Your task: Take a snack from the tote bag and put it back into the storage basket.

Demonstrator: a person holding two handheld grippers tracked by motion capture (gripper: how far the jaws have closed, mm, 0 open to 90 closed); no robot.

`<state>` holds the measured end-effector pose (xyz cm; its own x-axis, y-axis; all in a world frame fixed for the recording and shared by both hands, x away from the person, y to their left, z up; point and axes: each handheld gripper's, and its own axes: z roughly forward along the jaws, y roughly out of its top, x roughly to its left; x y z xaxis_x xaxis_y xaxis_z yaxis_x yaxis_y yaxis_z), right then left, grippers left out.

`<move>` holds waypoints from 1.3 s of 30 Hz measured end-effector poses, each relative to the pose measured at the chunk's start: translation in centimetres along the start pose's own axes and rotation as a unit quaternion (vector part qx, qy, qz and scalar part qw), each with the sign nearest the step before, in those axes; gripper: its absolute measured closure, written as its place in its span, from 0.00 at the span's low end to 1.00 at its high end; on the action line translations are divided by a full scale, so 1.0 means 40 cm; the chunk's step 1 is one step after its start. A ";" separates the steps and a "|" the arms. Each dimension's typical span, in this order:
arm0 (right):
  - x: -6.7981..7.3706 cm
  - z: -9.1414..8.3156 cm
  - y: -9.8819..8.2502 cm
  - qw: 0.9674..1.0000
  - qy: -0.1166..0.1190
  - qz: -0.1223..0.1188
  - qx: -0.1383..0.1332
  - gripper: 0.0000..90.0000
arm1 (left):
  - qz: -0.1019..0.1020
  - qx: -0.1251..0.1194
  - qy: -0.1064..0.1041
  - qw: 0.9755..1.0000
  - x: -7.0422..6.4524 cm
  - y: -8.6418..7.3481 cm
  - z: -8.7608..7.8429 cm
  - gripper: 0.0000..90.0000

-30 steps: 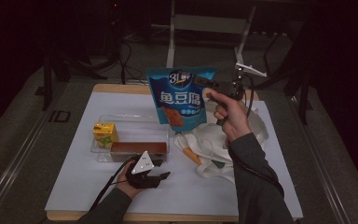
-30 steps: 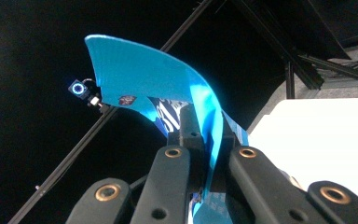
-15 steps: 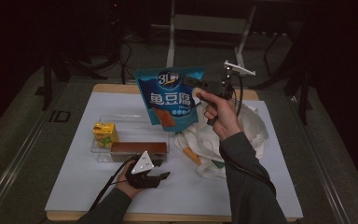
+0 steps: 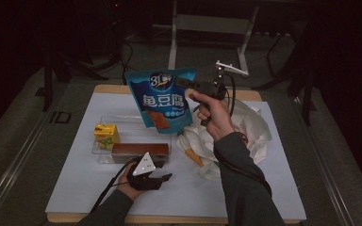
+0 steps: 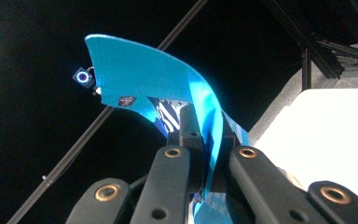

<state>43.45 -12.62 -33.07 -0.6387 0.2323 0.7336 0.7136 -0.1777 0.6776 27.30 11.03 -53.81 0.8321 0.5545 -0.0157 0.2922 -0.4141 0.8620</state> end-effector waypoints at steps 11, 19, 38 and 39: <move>-0.011 0.046 -0.024 1.000 -0.001 0.001 0.017 0.98 | 0.002 -0.001 0.000 1.000 -0.001 0.000 0.000 0.49; -0.016 0.068 -0.033 1.000 0.001 0.005 0.016 0.98 | 0.003 -0.002 0.000 1.000 -0.001 0.000 -0.001 0.49; -0.043 0.146 -0.057 0.999 -0.010 0.030 0.019 0.98 | 0.007 -0.002 -0.001 1.000 -0.002 -0.001 -0.001 0.49; -0.045 0.150 -0.059 0.999 -0.009 0.031 0.019 0.98 | 0.008 -0.002 -0.001 1.000 -0.002 -0.001 -0.001 0.49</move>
<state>44.64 -6.90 -36.28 -0.5875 0.2399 0.7729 0.7623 -0.1563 0.6280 27.19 11.03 -53.80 0.8376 0.5462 -0.0039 0.2781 -0.4202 0.8638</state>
